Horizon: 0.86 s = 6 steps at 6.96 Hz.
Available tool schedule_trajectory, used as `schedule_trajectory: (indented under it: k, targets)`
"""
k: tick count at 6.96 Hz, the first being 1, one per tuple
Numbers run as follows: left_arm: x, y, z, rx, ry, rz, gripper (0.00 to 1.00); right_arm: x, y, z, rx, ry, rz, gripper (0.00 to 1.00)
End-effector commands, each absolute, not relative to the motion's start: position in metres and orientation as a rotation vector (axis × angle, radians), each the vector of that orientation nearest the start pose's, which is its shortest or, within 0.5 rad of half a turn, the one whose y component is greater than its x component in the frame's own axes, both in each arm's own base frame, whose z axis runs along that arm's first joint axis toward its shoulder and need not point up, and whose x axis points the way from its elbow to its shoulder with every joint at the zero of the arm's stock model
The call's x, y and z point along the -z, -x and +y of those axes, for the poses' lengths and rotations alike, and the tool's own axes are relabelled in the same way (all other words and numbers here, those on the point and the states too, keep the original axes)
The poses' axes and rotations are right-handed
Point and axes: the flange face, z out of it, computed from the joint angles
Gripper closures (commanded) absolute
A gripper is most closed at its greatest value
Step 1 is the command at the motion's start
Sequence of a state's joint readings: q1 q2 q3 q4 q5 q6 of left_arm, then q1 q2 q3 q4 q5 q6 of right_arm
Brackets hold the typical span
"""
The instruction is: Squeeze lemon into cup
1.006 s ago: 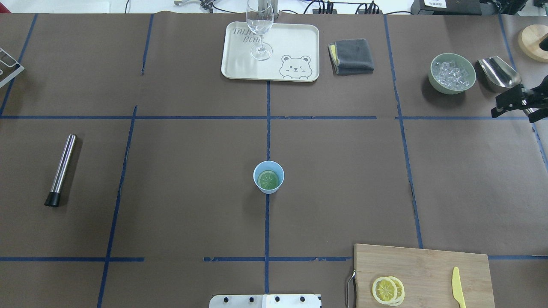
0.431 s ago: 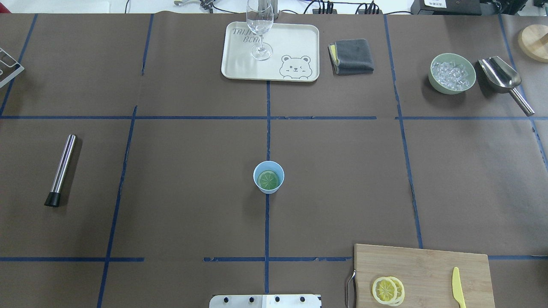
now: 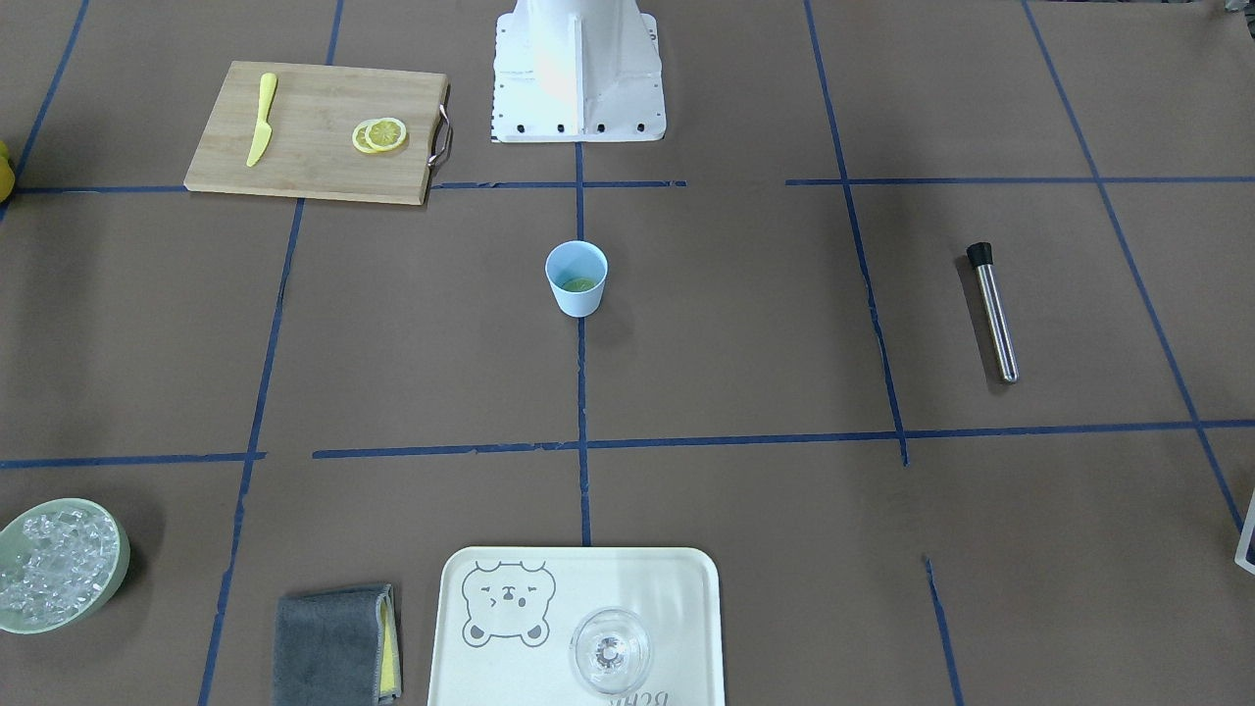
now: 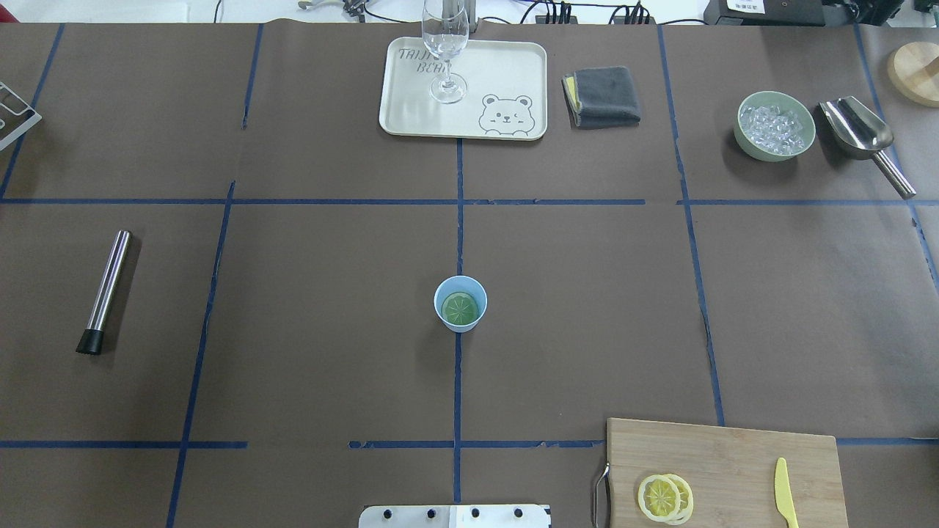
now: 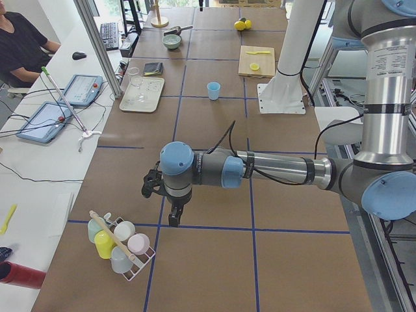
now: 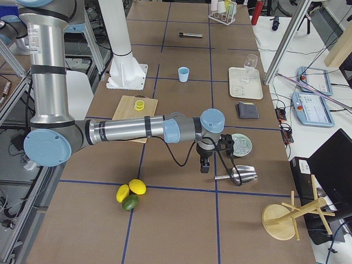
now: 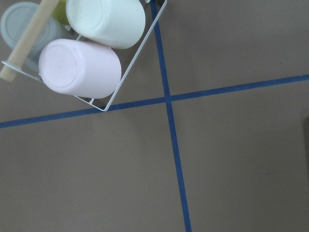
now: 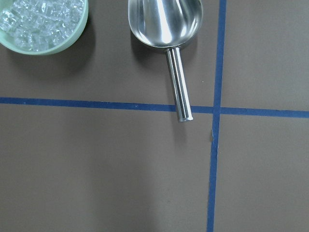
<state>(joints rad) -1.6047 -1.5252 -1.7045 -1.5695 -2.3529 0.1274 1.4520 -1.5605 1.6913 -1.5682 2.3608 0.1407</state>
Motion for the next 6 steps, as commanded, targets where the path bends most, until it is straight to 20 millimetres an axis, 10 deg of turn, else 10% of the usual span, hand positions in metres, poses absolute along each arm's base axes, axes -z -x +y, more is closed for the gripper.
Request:
schedule_trajectory:
  k: [1,6]
  targets:
    - [-0.618,0.077,-0.477,-0.130,-0.139,0.769,0.00,-0.595,-0.003,-0.505,0.032,-0.023,-0.797,0.00]
    - [-0.625,0.071,-0.472,-0.110,-0.057,0.776,0.00,-0.603,-0.005,-0.486,0.058,-0.031,-0.798,0.00]
